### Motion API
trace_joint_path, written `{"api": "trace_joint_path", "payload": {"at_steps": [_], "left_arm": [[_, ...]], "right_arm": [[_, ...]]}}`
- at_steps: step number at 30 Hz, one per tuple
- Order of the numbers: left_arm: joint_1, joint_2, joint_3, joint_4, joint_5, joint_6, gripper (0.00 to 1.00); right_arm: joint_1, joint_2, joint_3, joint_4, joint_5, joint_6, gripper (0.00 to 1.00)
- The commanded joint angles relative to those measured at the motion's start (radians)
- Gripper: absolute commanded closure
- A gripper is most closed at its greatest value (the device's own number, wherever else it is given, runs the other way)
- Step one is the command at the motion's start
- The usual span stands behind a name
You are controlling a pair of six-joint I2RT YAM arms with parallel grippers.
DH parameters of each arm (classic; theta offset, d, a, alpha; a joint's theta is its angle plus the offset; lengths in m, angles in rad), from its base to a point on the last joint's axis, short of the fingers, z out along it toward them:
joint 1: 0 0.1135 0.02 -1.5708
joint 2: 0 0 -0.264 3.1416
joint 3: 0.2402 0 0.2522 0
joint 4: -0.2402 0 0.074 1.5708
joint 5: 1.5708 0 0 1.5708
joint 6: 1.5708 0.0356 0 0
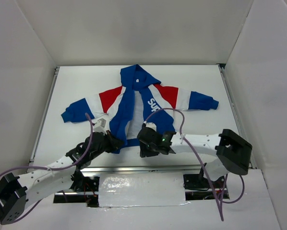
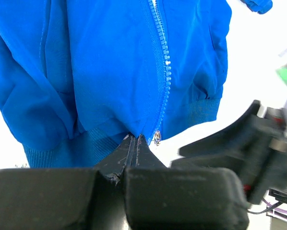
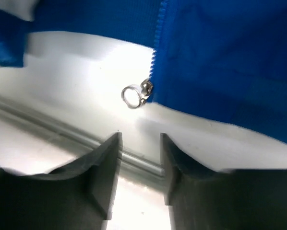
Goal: Zip up the jacket
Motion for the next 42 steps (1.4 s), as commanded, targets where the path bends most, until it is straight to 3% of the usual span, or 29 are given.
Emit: {"api": "trace_joint_path", "payload": {"at_steps": [1,2,5,11,30,42], "left_arm": [[0.007,-0.009,0.006,0.013,0.002,0.031,1.00],[0.007,-0.003,0.005,0.017,0.008,0.029,1.00],[0.009,0.009,0.008,0.030,0.014,0.026,1.00],[0.009,0.008,0.011,0.025,0.020,0.032,1.00],[0.010,0.011,0.002,0.030,0.033,0.054,1.00],[0.010,0.019,0.005,0.031,0.039,0.058,1.00]], "right_arm": [[-0.019,-0.094,-0.030,0.013,0.020,-0.147,0.45],[-0.027,-0.097,-0.033,0.015,0.017,-0.203,0.35],[-0.039,-0.042,0.002,-0.039,0.075,-0.265,0.34],[-0.042,0.073,0.078,-0.107,0.215,-0.317,0.36],[-0.036,0.050,0.097,-0.019,0.140,-0.483,0.40],[-0.029,0.096,0.112,0.005,0.150,-0.486,0.41]]}}
